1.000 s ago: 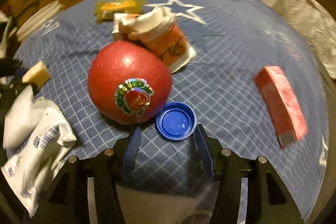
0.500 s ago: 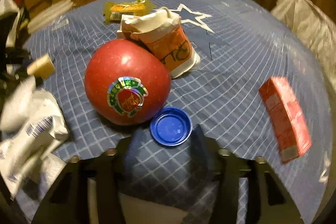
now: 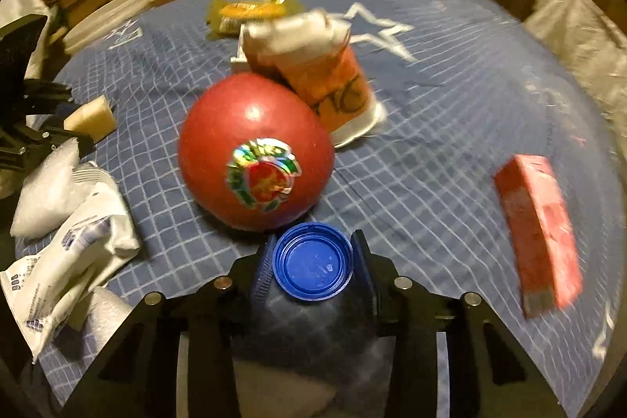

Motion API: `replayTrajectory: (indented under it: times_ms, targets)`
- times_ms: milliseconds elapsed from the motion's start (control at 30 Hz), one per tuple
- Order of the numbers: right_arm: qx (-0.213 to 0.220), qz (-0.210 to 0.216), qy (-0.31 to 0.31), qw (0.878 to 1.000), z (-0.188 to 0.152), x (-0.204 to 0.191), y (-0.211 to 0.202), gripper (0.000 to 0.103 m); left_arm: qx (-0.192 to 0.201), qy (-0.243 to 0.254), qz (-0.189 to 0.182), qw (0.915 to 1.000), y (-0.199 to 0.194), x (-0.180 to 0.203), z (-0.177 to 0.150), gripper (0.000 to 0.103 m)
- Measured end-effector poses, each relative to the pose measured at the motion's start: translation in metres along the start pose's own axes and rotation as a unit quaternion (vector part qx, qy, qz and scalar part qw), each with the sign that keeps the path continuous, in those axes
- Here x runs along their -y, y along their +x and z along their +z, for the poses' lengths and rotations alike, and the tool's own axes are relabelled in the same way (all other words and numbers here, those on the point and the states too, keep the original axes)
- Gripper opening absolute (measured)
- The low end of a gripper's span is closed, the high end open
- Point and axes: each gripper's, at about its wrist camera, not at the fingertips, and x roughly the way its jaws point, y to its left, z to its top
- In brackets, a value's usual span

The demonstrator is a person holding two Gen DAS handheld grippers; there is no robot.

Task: Collect trash
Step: 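Grasp the blue bottle cap with the right tool, then carry the sponge and bottle cap with both tools over the white bucket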

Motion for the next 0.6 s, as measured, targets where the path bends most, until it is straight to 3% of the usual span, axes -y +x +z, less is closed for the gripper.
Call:
replayTrajectory:
  times_ms: [133, 167, 233, 367, 600]
  targets:
    - [0.064, -0.062, 0.064, 0.994, -0.014, -0.024, -0.043, 0.04, 0.018, -0.006, 0.01, 0.9998, -0.007, 0.001, -0.006, 0.033]
    - [0.087, -0.095, 0.089, 0.988, -0.018, -0.037, -0.057, 0.04, 0.026, -0.004, 0.016, 0.9995, -0.011, 0.003, -0.008, 0.033]
    - [0.122, -0.117, 0.126, 0.977, -0.024, -0.057, -0.076, 0.04, 0.048, 0.0, 0.026, 0.9985, -0.022, 0.008, -0.01, 0.032]
    - [0.196, -0.169, 0.19, 0.947, -0.03, -0.111, -0.113, 0.04, 0.097, 0.011, 0.044, 0.9943, -0.051, 0.022, -0.009, 0.031]
    - [0.287, -0.263, 0.209, 0.897, -0.014, -0.183, -0.167, 0.04, 0.188, 0.029, 0.056, 0.9801, -0.119, 0.045, -0.001, 0.031]
